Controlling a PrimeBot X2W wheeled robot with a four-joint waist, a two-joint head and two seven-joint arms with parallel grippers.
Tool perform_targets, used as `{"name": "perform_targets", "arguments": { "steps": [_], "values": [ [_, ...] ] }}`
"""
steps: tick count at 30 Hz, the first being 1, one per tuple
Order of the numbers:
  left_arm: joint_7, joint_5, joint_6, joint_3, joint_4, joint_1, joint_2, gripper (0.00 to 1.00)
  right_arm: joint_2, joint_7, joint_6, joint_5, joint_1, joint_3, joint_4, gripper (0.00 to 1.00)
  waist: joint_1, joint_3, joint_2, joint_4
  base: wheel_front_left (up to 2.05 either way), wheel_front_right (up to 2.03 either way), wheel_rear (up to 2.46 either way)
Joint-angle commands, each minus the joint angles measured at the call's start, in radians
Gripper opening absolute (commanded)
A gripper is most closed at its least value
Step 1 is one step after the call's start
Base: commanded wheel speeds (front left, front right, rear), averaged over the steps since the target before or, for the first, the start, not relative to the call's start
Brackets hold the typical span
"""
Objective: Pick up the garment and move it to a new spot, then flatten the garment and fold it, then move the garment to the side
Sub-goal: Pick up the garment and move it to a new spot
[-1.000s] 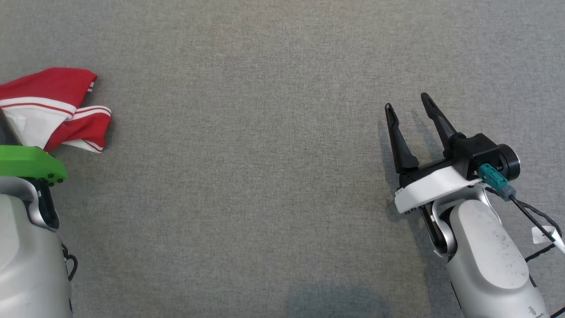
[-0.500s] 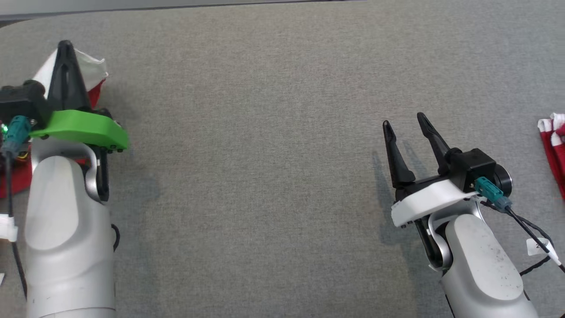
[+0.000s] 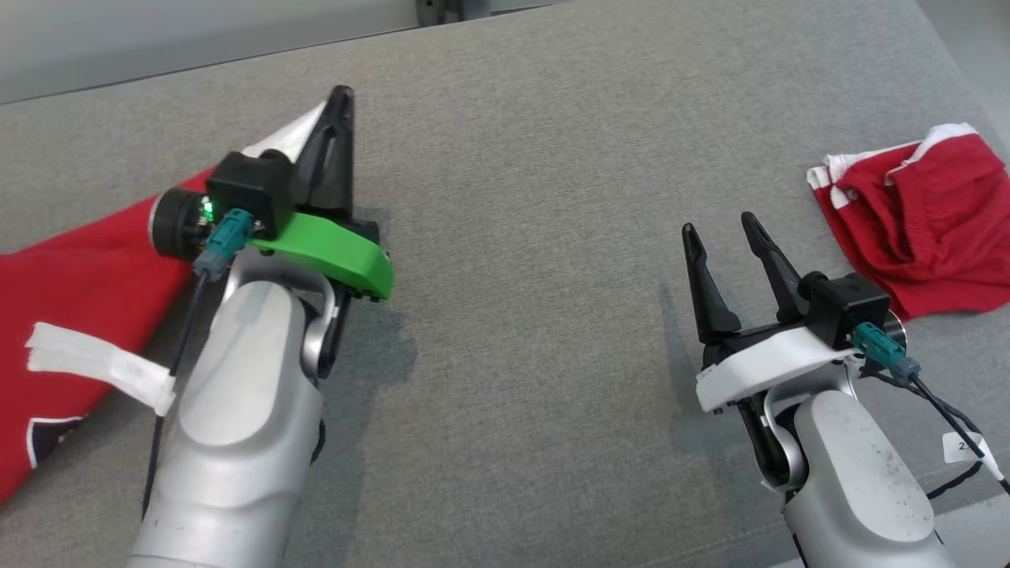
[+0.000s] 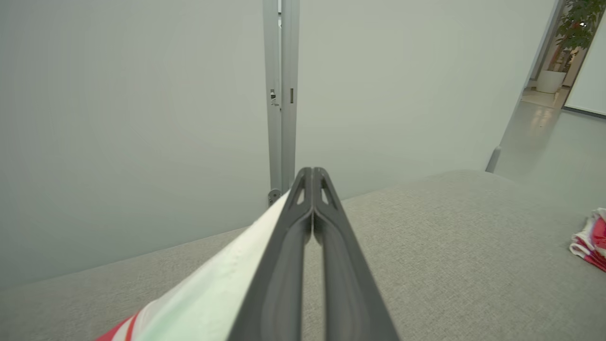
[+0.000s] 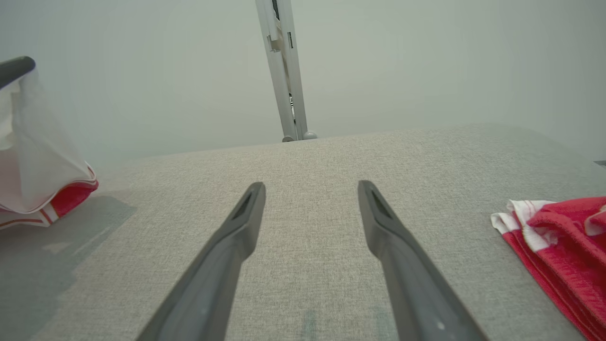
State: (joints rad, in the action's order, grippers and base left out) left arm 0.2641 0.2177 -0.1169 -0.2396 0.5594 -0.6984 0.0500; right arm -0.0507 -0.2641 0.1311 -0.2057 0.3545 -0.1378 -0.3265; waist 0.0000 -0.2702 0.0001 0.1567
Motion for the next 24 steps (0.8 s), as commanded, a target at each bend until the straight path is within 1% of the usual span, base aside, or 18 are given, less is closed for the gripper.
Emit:
{"name": "perform_targets", "arguments": {
  "steps": [1,5,9,12,17,21,24],
  "values": [
    [0.000,0.027,0.009,-0.044,-0.002,0.001,0.002,0.00,-0.001,0.000,-0.001,-0.011,-0.002,-0.001,0.001,1.00,0.0000,0.000,-0.0001,0.079,0.00,0.00,0.00],
    [0.000,0.095,0.035,-0.196,-0.018,-0.022,0.003,0.00,-0.001,0.000,-0.001,-0.025,0.001,-0.011,-0.001,1.00,0.0000,-0.004,-0.0001,0.126,0.00,0.00,0.00],
    [0.000,0.175,0.071,-0.339,-0.040,-0.044,0.003,0.00,0.000,0.000,-0.001,-0.041,0.002,-0.026,-0.001,1.00,0.0000,-0.006,-0.0001,0.174,0.00,0.00,0.00],
    [0.000,0.217,0.095,-0.413,-0.054,-0.063,0.003,0.00,0.000,0.000,-0.001,-0.052,0.005,-0.034,-0.003,1.00,0.0000,-0.009,-0.0001,0.208,0.00,0.00,0.00],
    [0.000,0.284,0.126,-0.511,-0.076,-0.094,0.004,0.00,0.000,0.000,-0.001,-0.069,0.004,-0.040,-0.006,1.00,0.0000,-0.014,-0.0001,0.251,0.00,0.00,0.00],
    [0.000,0.324,0.133,-0.572,-0.086,-0.116,0.003,0.00,-0.001,0.000,-0.001,-0.077,0.003,-0.045,-0.005,1.00,0.0000,-0.020,-0.0001,0.277,0.00,0.00,0.00],
    [0.000,0.346,0.141,-0.598,-0.103,-0.128,0.003,0.00,0.000,0.000,-0.001,-0.082,0.003,-0.047,-0.005,1.00,0.0000,-0.023,-0.0001,0.289,0.00,0.00,0.00]
  ]
}}
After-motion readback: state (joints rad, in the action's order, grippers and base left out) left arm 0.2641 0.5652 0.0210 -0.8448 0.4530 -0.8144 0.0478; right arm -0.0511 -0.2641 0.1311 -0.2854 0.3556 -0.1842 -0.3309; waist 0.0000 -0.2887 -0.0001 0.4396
